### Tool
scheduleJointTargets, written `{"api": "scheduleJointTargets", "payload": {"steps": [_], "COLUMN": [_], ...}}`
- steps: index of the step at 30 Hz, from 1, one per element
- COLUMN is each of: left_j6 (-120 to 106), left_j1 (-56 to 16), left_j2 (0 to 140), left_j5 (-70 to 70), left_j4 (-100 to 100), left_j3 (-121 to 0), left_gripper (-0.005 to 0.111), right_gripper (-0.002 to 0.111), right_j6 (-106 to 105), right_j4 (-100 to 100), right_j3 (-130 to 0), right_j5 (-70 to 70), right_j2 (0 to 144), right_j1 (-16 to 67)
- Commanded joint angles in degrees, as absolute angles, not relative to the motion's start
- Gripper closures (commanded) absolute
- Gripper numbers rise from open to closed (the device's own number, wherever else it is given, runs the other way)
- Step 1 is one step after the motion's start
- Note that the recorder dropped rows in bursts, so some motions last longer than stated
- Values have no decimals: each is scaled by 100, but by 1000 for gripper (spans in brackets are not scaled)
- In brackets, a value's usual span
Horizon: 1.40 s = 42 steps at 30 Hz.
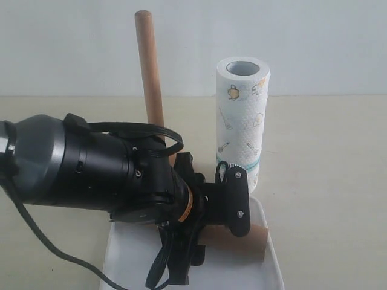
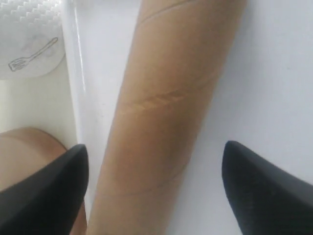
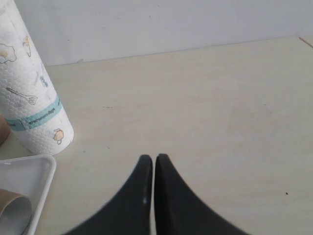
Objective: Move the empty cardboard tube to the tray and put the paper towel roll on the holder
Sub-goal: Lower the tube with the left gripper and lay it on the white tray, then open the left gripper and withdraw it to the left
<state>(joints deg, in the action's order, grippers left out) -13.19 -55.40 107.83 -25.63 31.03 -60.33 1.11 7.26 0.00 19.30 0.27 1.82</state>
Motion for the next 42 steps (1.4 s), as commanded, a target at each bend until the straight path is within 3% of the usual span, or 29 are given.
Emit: {"api": "scheduleJointTargets", "payload": {"steps": [1, 9, 19, 21, 23, 26, 27, 30, 35, 42], "left_j6": [-1248, -1248, -640, -164, 263, 941, 941, 1140, 1158, 1718], "left_j1": [-5582, -5582, -5597, -5597, -5597, -5597, -5597, -5597, -5597, -5597], "left_j2": [10786, 10623, 9612, 9392, 9219, 9020, 8972, 8811, 8286, 7094], "left_j5": [-2655, -2873, -4236, -4470, -4700, -5215, -5401, -5566, -4671, -1334], "left_j4": [3125, 3126, 3037, 3037, 3037, 2786, 2645, 2123, 1452, 1436], "left_j3": [-6073, -6073, -6073, -6073, -6073, -6073, -6073, -6037, -5732, -4363], "left_gripper": [35, 35, 37, 45, 61, 97, 102, 102, 103, 103], "right_gripper": [107, 107, 107, 107, 107, 107, 107, 107, 107, 107], "right_j6": [115, 115, 115, 115, 115, 115, 115, 115, 115, 115], "right_j4": [681, 681, 681, 681, 681, 681, 681, 681, 681, 681], "right_j3": [0, 0, 0, 0, 0, 0, 0, 0, 0, 0], "right_j5": [1913, 1913, 1913, 1913, 1913, 1913, 1913, 1913, 1913, 1913], "right_j2": [0, 0, 0, 0, 0, 0, 0, 0, 0, 0], "right_j1": [169, 169, 169, 169, 169, 169, 169, 169, 169, 169]}}
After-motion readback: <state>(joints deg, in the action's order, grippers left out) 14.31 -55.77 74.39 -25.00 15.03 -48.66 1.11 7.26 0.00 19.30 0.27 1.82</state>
